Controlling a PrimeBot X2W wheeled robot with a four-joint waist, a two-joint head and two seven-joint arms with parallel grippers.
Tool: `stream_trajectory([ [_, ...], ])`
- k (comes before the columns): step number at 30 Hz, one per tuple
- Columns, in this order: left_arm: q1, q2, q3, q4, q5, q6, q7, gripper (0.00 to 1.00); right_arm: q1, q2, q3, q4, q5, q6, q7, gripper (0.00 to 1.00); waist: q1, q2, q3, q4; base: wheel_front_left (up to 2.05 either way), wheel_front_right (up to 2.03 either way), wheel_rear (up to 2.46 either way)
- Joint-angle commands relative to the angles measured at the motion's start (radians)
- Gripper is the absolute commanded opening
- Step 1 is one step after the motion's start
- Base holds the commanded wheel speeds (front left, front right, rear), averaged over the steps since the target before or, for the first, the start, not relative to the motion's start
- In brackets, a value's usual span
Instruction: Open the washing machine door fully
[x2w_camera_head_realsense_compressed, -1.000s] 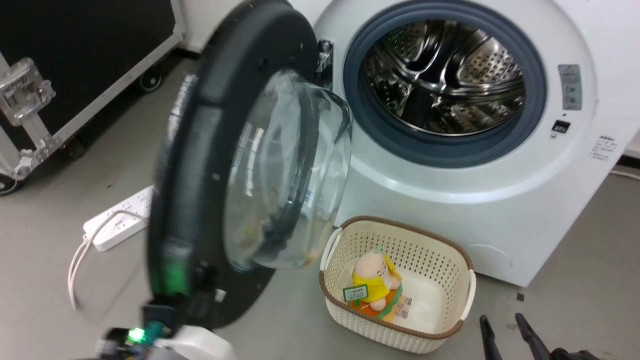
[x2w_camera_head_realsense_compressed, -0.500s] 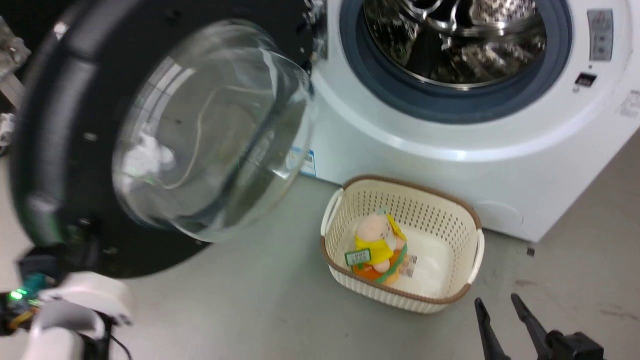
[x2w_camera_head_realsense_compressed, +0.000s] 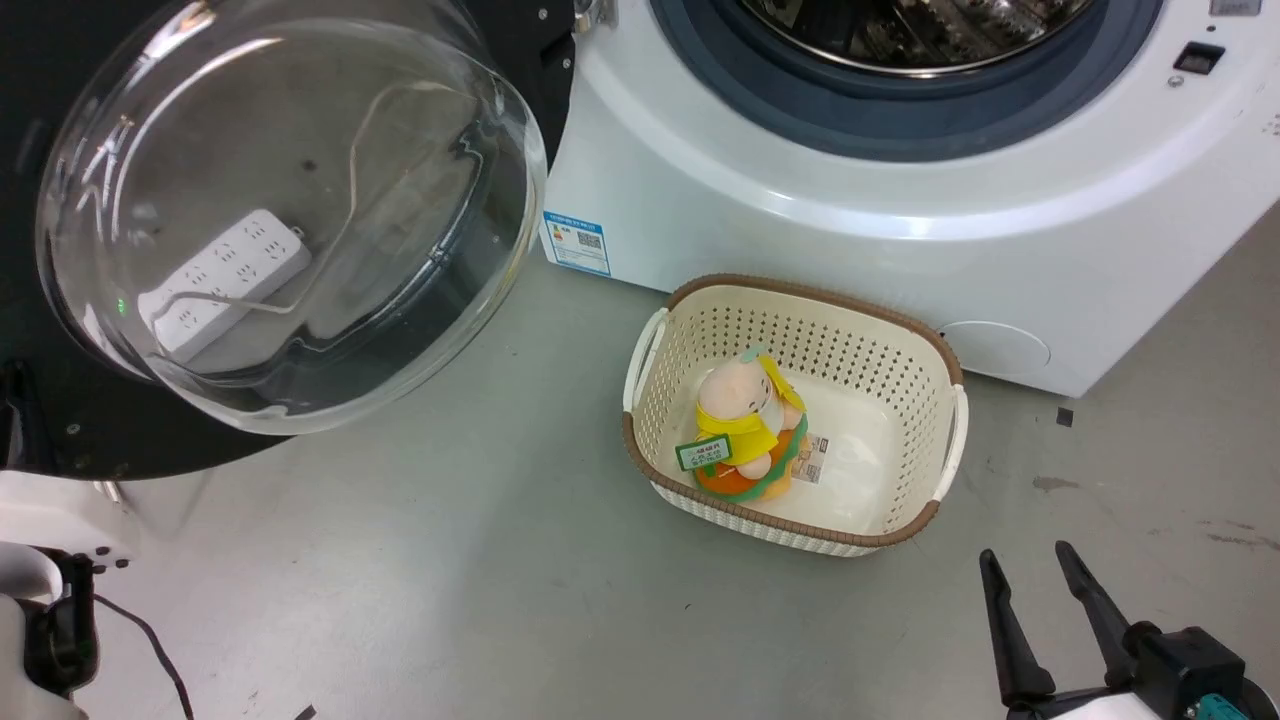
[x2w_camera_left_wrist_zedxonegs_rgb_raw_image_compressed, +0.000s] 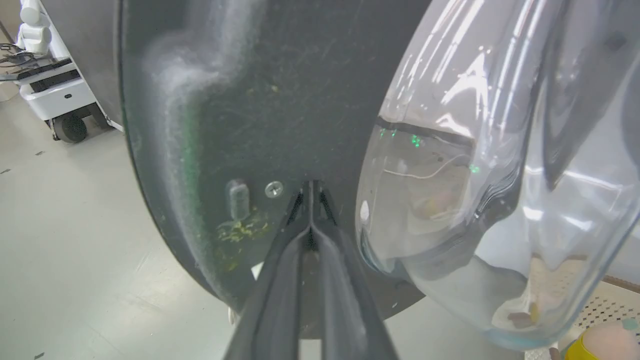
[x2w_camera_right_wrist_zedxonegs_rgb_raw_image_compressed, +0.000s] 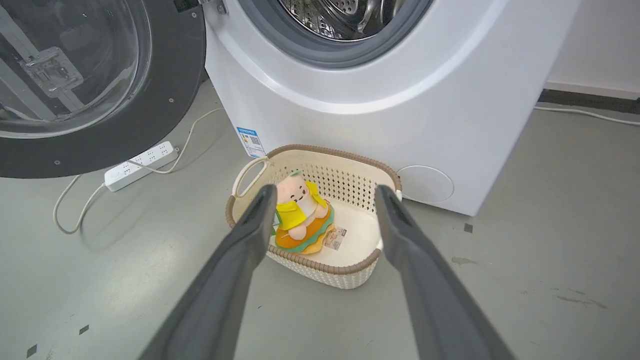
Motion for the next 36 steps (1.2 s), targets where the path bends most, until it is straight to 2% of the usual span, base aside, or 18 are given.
stream_trajectory([
  [1, -0.017, 0.009, -0.003, 0.014, -0.002, -0.007, -0.011, 0.0, -0.01, -0.006, -0.005, -0.007, -0.005, 0.001, -0.001, 1.0, -0.0002, 0.0, 0.004, -0.002, 0.0, 0.0, 0.0],
  [10, 0.017, -0.035, -0.053, -0.008, 0.005, -0.039, -0.049, 0.0, -0.013, 0.003, -0.012, -0.003, 0.003, 0.001, -0.009, 1.0, -0.0002, 0.0, -0.06, -0.007, 0.0, 0.0, 0.0],
  [15, 0.088, -0.097, -0.115, -0.101, 0.011, -0.053, -0.05, 0.0, -0.009, 0.006, -0.005, -0.015, 0.017, 0.001, -0.017, 1.0, -0.0002, 0.0, -0.135, -0.026, 0.0, 0.0, 0.0],
  [24, 0.239, -0.201, -0.225, -0.254, 0.041, -0.033, -0.05, 0.02, 0.014, -0.004, -0.028, -0.093, 0.008, 0.001, -0.022, 1.0, -0.0002, 0.0, -0.239, -0.109, 0.0, 0.0, 0.0],
  [25, 0.274, -0.228, -0.243, -0.285, 0.064, -0.007, -0.065, 1.0, 0.023, -0.004, -0.033, -0.106, 0.003, 0.001, -0.022, 1.0, -0.0002, 0.0, -0.25, -0.14, 0.0, 0.0, 0.0],
  [36, 0.373, -0.305, -0.312, -0.327, 0.181, 0.02, -0.088, 1.0, 0.059, 0.013, -0.032, -0.103, 0.0, 0.001, -0.022, 1.0, -0.0002, 0.0, -0.279, -0.217, 0.0, 0.0, 0.0],
])
